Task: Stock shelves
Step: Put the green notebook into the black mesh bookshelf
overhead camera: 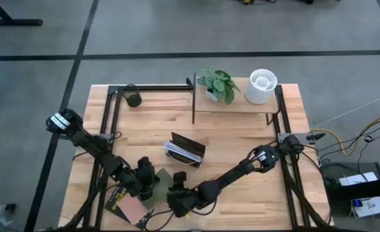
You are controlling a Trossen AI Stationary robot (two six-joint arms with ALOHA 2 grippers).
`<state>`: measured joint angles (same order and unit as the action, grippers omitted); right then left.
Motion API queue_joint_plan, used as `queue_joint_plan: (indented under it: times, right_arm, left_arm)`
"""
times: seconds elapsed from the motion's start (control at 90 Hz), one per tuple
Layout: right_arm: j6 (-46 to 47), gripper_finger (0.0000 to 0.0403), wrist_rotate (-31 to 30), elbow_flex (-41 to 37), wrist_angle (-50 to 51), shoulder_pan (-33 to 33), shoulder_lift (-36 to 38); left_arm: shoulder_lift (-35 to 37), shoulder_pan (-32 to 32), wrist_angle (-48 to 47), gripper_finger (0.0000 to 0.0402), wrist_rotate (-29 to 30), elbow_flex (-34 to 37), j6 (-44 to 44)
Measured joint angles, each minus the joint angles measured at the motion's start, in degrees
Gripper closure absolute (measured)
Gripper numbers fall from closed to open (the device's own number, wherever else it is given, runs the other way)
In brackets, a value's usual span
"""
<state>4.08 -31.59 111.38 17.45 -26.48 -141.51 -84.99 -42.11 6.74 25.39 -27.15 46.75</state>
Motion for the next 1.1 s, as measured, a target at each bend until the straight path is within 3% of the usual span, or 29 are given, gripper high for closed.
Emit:
queue_joint_plan:
  times: [0.078,0.244,0.5,0.756,0.967,1.1]
  right_arm:
    - [0.66,0.0385,0.12,0.83,0.09,-0.06,0.0]
    - [3.83,0.0382,-1.27,3.21,1.12,-1.08,0.17]
    - [5.65,0.0387,-9.82,11.19,11.4,-4.6,0.61]
    - [9.65,0.0387,-12.43,18.83,17.69,-8.62,0.66]
    - [9.59,0.0387,-25.17,23.65,24.42,-12.87,1.6]
    - [13.4,0.0387,-29.16,23.44,26.89,-14.69,3.88]
  left_arm:
    - [1.05,0.0,-0.02,0.0398,-1.61,-0.39,-3.55]
    - [7.51,-0.09,-9.9,0.0398,-2.78,-2.23,-7.86]
    - [21.94,-2.19,-24.8,0.0398,3.67,-3.11,-8.26]
    - [25.99,-6.29,-24.45,0.0398,5.22,-1.73,-8.43]
    - [24.03,-9.44,-19.23,0.039,5.41,0.76,-9.35]
    - [22.39,-9.7,-12.1,0.0376,5.73,2.1,-12.8]
